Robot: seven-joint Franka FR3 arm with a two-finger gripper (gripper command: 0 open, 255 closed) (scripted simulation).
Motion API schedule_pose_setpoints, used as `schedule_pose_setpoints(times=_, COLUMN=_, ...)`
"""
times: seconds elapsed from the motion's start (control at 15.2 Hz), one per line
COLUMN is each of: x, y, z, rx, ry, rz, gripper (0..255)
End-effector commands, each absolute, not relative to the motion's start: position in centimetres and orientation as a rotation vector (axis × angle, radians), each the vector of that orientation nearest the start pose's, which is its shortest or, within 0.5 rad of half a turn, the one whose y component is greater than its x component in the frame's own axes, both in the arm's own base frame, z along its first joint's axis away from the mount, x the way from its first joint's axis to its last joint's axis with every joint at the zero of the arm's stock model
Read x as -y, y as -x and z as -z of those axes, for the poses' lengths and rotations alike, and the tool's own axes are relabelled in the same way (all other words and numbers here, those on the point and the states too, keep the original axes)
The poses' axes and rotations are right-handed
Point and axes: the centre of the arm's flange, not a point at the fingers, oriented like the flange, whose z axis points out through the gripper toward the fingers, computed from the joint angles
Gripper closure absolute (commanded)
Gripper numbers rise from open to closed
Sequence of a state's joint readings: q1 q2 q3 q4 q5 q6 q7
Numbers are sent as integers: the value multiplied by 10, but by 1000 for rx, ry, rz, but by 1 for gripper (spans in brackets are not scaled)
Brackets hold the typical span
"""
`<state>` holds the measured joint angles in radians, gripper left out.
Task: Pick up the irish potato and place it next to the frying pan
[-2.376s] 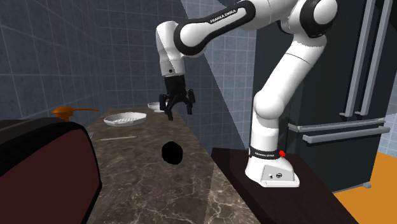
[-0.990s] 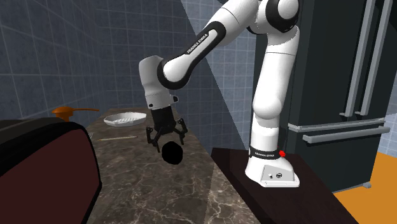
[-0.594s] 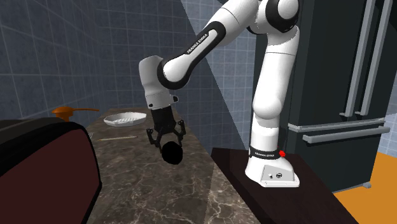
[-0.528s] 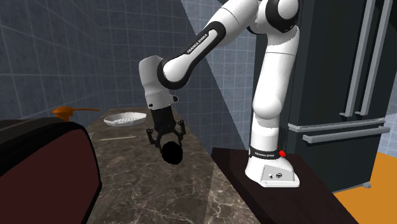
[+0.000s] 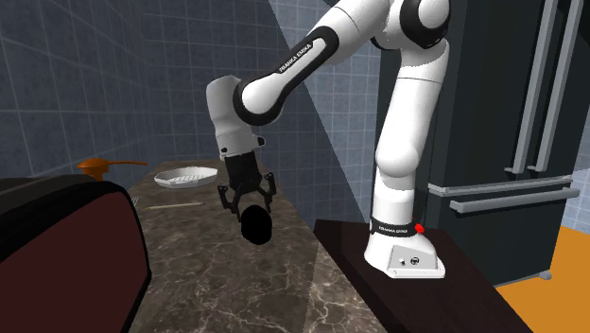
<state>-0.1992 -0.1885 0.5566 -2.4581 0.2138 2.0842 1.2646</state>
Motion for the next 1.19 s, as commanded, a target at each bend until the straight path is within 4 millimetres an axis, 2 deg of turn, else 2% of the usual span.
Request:
schedule_pose_setpoints(times=0.0, x=-161, y=-407, z=-352, rx=-1616, ry=2788, rz=-319, gripper=255)
schedule_pose_setpoints(times=1.12, x=-161, y=-407, z=-442, rx=-1616, ry=2788, rz=-319, gripper=255)
